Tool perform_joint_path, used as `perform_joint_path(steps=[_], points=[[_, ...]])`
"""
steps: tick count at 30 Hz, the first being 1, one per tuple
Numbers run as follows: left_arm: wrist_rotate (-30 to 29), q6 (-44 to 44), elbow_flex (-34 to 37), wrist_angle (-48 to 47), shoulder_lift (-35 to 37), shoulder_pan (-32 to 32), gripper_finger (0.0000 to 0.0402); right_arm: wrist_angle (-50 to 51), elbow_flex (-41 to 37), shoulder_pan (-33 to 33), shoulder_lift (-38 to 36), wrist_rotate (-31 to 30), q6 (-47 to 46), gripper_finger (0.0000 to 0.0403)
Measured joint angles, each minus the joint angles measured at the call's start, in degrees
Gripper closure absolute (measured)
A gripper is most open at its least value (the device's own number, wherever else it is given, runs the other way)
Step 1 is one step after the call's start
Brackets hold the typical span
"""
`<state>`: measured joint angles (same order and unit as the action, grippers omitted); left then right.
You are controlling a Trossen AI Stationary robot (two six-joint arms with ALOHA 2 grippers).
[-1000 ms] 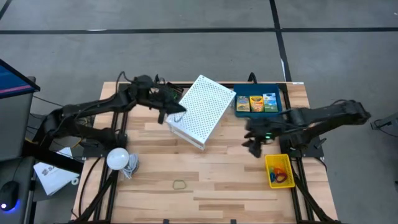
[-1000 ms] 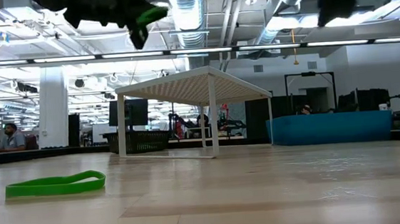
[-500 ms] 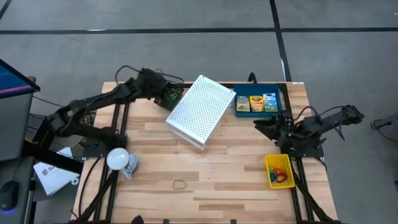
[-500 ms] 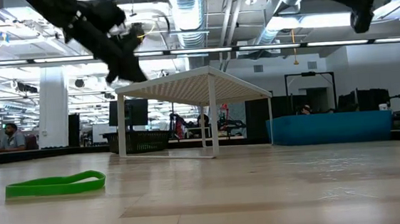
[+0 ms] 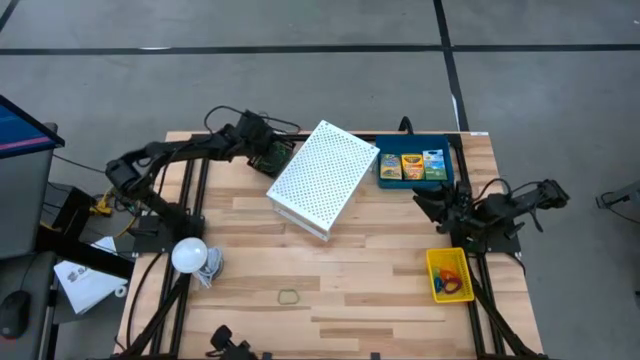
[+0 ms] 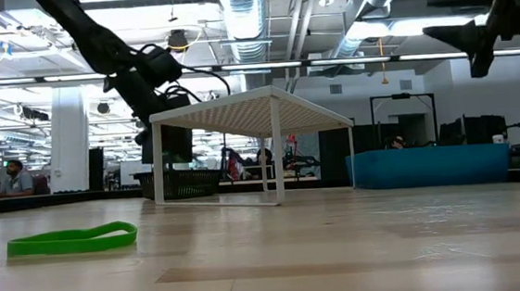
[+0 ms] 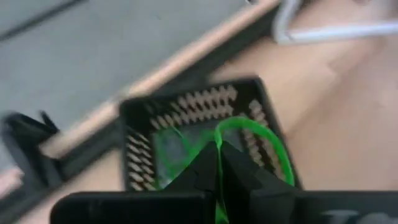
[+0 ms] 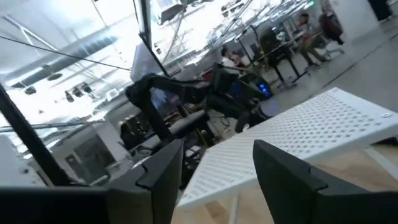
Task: Pick & Place Office Desk Supplies
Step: Put the green rubber band into the black bin
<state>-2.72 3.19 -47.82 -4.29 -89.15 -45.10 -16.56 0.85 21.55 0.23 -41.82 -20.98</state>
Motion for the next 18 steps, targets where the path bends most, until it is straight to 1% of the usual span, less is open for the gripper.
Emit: perform_joint_path(steps=[3, 6, 9, 12, 18], points=[[-0.4, -0.3, -0.1, 0.7, -0.4, -1.6, 0.0400, 4.1, -0.3, -1.2, 0.0, 0.4, -2.2, 0.0210], [-0.5, -1.2, -0.1, 0.5, -0.4, -2.5, 0.0399, 5.2, -0.4, -2.3, 0.0, 1.5, -2.2, 0.0210], [-0.5, -1.6, 0.0, 0.0, -0.4, -2.7, 0.0388, 5.6, -0.4, -3.5, 0.0, 3.0, -1.0, 0.0210], [0.1, -1.7, 0.0, 0.1, -0.4, -3.0, 0.0362, 7.6, -0.4, -4.8, 0.0, 5.5, -0.9, 0.0210], [1.2, -4.6, 0.0, -3.4, -0.1, -2.7, 0.0298, 11.2, -0.4, -6.9, -0.1, 14.5, -1.1, 0.0210]])
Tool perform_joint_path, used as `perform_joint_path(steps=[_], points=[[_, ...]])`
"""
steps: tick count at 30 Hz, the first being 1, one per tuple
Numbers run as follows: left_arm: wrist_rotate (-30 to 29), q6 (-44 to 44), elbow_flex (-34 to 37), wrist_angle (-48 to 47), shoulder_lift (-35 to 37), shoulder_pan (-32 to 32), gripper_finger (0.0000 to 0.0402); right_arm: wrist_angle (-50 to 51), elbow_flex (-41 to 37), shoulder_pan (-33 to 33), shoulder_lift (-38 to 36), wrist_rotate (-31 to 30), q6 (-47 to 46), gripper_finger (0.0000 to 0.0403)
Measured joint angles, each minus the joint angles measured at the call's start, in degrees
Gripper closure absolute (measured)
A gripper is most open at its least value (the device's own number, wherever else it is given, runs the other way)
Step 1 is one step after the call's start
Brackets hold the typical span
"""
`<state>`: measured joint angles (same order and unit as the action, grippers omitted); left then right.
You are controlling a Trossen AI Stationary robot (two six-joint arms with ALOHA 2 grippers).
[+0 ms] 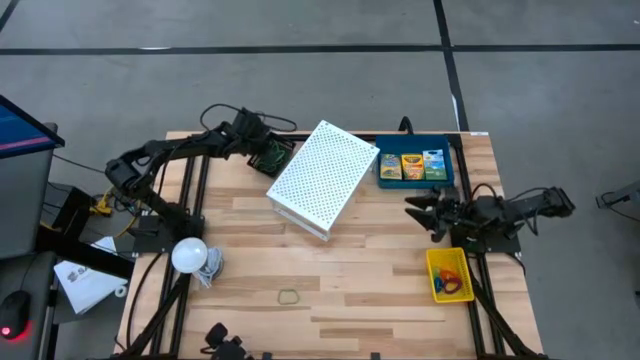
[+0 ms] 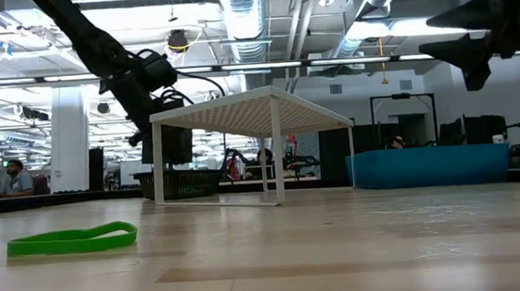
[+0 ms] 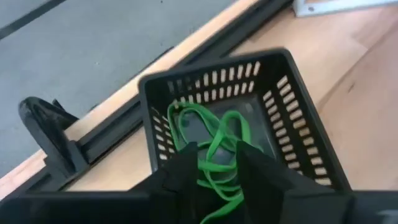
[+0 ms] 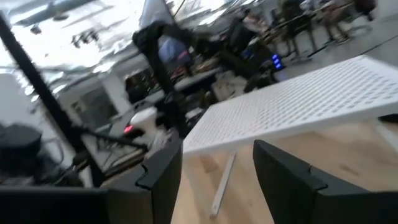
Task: Pick & Place Office Desk Supplies
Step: Put the green rubber band into the black bin
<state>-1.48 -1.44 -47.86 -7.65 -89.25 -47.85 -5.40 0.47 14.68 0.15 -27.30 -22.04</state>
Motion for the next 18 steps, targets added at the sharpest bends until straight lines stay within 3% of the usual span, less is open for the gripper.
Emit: perform_joint_path(steps=[5, 11, 18], points=[[-1.3, -0.3, 0.0, -1.4, 0.0, 0.2, 0.0263, 2.4, 0.1, -2.5, 0.0, 9.1, 0.2, 0.0210], [-1.9, -1.4, 0.0, -1.4, 2.0, 0.2, 0.0248, 14.8, 3.6, -6.8, 0.0, 20.1, 1.5, 0.0210], [-1.7, -2.6, 0.1, -6.3, 12.4, 1.0, 0.0240, 17.0, 4.6, -10.3, 0.0, 25.9, 3.2, 0.0210]])
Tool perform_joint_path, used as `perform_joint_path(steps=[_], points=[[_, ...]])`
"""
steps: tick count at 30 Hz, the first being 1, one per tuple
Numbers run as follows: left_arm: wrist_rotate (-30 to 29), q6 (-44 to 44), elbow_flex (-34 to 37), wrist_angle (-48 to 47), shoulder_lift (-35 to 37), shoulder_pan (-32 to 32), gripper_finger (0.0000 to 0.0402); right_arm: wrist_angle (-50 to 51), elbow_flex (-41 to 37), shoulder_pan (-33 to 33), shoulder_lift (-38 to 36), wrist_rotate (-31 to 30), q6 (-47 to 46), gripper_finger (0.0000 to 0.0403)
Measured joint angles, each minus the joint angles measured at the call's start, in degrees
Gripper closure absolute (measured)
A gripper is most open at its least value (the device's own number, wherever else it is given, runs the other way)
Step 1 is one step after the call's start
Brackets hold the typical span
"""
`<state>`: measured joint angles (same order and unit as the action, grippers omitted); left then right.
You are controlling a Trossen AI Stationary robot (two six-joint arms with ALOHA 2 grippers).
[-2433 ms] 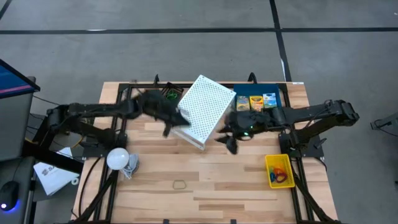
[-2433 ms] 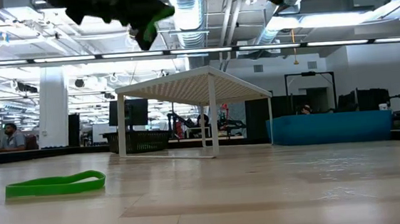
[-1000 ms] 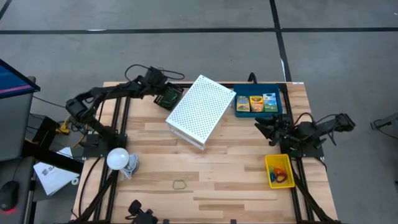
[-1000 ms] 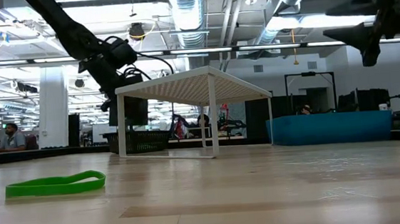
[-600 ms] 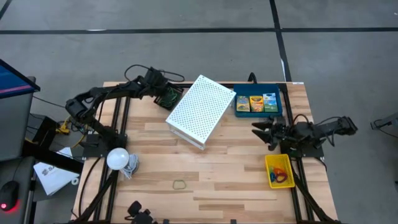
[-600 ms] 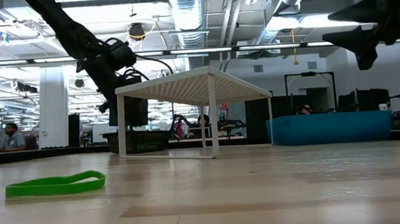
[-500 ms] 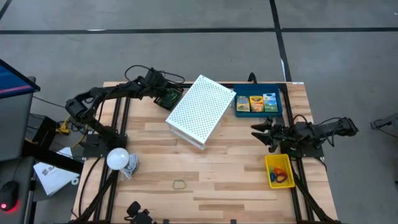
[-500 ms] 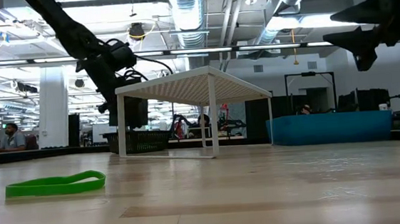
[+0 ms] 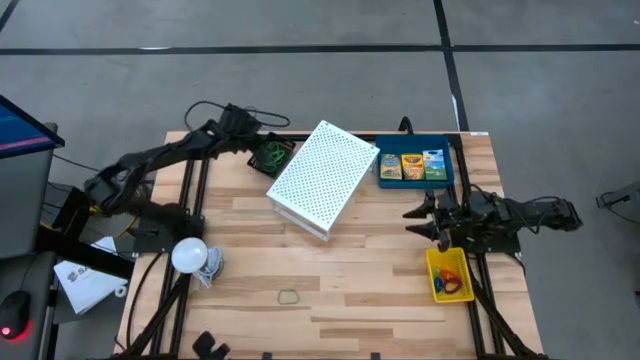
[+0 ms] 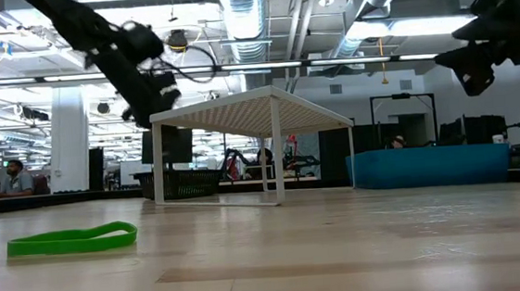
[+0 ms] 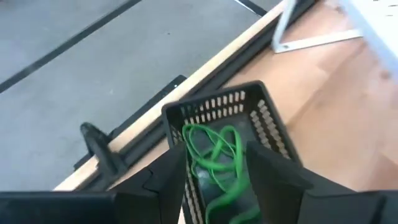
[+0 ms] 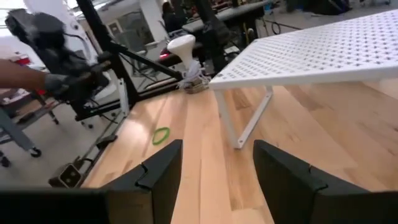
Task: Pick & Place Office Desk Supplies
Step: Put the green rubber band into the black bin
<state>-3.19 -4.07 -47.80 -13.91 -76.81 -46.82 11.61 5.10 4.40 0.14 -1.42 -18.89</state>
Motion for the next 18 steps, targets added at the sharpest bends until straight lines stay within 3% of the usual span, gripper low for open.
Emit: perform_joint_path(steps=[5, 9, 14, 18], points=[[0.2, 3.9, 0.0, -12.6, 11.8, 6.4, 0.0240, 0.1, 0.0, -1.3, 0.0, 0.1, 0.0, 0.0210], [0.1, 11.0, -0.1, -23.6, 21.6, 17.2, 0.0242, 0.0, 0.0, -1.4, 0.0, 0.1, 0.0, 0.0210], [-0.8, 29.6, -0.1, -37.6, 26.6, 41.1, 0.0250, -0.6, 0.1, -2.6, 0.0, 0.1, -0.1, 0.0210], [-4.1, 42.9, -0.1, -38.2, 23.3, 60.6, 0.0258, -1.5, 0.1, -4.0, 0.0, 0.1, -0.2, 0.0210]])
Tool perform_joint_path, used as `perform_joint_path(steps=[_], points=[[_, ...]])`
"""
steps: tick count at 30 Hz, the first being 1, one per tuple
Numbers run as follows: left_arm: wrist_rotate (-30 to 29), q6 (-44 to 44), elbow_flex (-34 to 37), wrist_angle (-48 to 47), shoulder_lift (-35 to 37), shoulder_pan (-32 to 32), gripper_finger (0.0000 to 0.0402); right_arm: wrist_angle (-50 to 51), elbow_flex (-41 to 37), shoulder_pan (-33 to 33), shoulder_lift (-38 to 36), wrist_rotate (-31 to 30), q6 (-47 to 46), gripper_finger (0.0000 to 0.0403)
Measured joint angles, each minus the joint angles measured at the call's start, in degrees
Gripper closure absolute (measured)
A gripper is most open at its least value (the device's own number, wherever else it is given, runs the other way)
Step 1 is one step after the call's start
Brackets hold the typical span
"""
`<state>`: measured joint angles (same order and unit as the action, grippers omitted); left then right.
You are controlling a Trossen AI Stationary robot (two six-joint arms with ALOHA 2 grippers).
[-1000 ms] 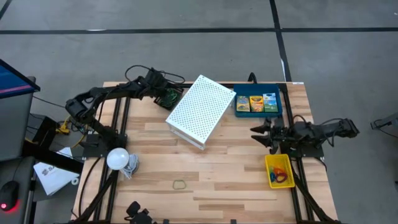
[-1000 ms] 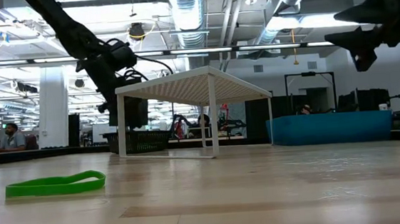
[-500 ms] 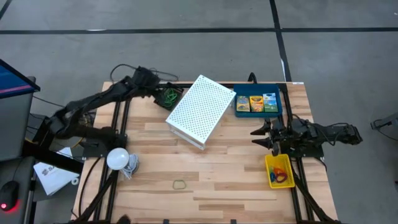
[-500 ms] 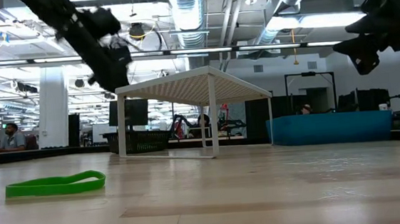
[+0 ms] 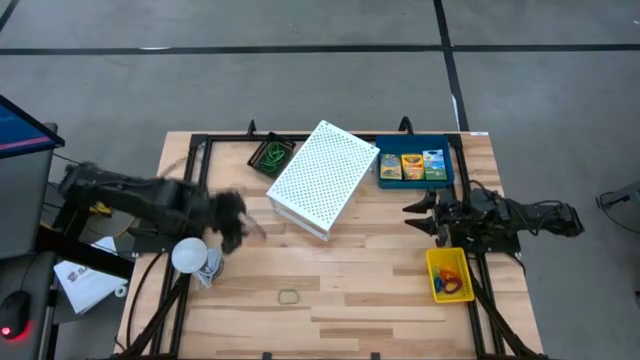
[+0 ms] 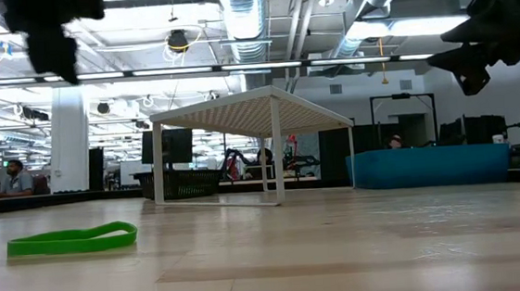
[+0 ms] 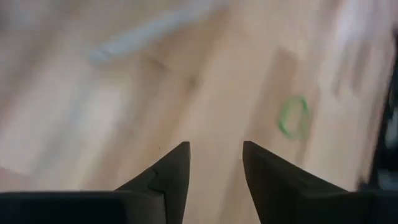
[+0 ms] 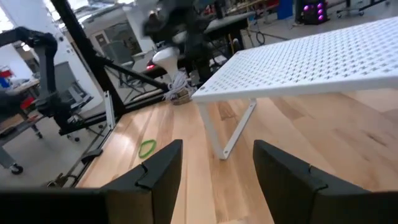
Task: Pick & Place Office Desk Supplies
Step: Put the green rubber band into the black bin
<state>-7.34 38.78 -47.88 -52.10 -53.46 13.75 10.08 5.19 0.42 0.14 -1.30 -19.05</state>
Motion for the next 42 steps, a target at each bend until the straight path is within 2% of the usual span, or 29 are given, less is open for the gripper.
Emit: perform_joint_path(steps=[2, 5, 10, 13, 17, 20, 23, 42], points=[[-0.3, 3.1, 0.0, 1.8, -4.4, 6.4, 0.0261, -0.4, 0.0, -0.7, 0.0, 0.0, 0.0, 0.0210], [0.3, 3.8, 0.0, 9.6, -12.7, 11.2, 0.0261, -1.0, 0.0, -1.7, 0.0, 0.0, 0.0, 0.0210], [5.4, 3.4, 0.0, 29.6, -27.4, 11.9, 0.0261, -1.3, 0.0, -2.6, 0.0, 0.0, 0.0, 0.0210], [5.9, 2.1, -1.2, 33.7, -34.4, 11.9, 0.0261, -1.2, 0.0, -2.5, 0.0, 0.0, -0.1, 0.0210], [6.3, 0.9, -2.1, 38.4, -40.0, 11.9, 0.0261, -0.3, 0.1, -2.5, 0.0, 0.0, -0.4, 0.0210], [6.2, 0.9, -2.2, 42.4, -42.5, 12.1, 0.0261, 1.7, 0.1, -2.5, 0.0, 0.0, -0.4, 0.0210], [4.1, 2.4, -2.2, 42.0, -43.8, 12.2, 0.0261, 2.4, 0.1, -2.5, 0.0, 0.0, -0.4, 0.0210], [-0.3, 6.5, -2.1, 44.5, -50.2, 15.3, 0.0262, 4.3, 0.1, -2.5, 0.0, 0.0, 0.6, 0.0210]])
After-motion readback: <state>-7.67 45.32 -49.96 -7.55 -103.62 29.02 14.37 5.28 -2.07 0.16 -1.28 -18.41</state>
